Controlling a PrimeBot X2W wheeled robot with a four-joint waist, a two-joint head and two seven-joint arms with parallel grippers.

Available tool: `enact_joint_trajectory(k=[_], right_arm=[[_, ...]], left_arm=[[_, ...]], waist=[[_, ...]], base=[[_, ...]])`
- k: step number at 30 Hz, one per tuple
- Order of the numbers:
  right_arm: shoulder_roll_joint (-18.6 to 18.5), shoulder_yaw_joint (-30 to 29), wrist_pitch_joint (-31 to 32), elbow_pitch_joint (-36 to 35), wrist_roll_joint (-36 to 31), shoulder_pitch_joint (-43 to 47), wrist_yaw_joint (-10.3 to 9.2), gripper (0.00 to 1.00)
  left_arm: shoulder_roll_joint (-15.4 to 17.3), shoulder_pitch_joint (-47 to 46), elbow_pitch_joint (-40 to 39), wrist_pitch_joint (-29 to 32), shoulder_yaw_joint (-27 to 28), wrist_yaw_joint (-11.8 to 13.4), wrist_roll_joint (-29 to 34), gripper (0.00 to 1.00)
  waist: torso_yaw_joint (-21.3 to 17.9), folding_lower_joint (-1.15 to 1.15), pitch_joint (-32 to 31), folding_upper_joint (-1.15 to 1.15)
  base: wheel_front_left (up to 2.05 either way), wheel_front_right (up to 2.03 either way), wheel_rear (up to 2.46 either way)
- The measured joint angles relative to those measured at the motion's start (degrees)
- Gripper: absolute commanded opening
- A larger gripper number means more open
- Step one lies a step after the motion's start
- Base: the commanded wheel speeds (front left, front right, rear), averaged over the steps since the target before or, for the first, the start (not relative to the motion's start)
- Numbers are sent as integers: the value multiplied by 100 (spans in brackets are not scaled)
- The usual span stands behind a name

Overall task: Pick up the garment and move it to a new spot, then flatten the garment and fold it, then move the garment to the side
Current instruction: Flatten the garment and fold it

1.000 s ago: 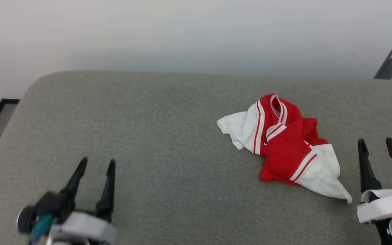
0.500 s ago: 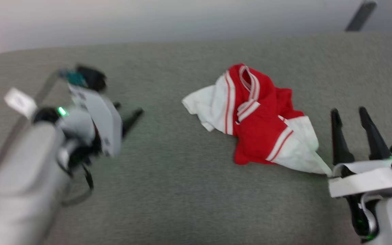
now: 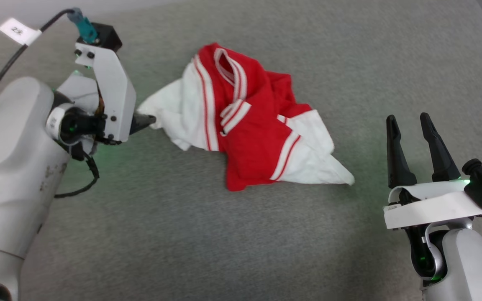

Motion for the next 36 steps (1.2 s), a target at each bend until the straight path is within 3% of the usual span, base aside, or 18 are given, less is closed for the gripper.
enact_joint_trajectory(k=[6, 7, 8, 9, 10, 19, 26, 33, 36], right_arm=[[38, -14, 0, -25, 10, -38, 0, 100], [42, -37, 0, -25, 9, -43, 0, 100], [43, -56, 0, -25, 8, -49, 0, 100], [47, -68, 0, -25, -5, -55, 0, 100], [48, -83, 0, -25, -12, -62, 0, 100], [45, -115, 0, -34, -109, -115, 0, 100], [-4, -135, 0, -12, -144, -91, 0, 100], [-81, -148, 0, 0, -144, -7, 0, 100], [-109, -127, 0, 5, -144, -7, 0, 100]], left_arm=[[30, -220, 226, 112, -94, -1, -281, 100], [41, -243, 234, 119, -109, 0, -326, 82], [59, -272, 212, 118, -145, 0, -356, 49], [69, -292, 211, 85, -151, 0, -417, 8], [67, -300, 225, 74, -137, 2, -519, 0], [131, -360, 245, -145, -402, -19, -803, 0], [1004, -502, 680, -274, -576, -15, -431, 0], [1511, -493, 1037, -368, -803, -15, -67, 0], [1569, -435, 1200, -527, -855, -14, 2, 0]], waist=[[-319, 0, 326, 0], [-349, 0, 371, 0], [-371, 0, 410, 0], [-385, 0, 444, 0], [-388, 0, 469, 0], [-84, 0, 389, 0], [218, 0, 196, 0], [387, 0, 50, 0], [396, 0, 25, 0]], base=[[0, 0, 0], [0, 0, 0], [0, 0, 0], [0, 0, 0], [0, 0, 0], [0, 0, 0], [0, 0, 0], [0, 0, 0], [0, 0, 0]])
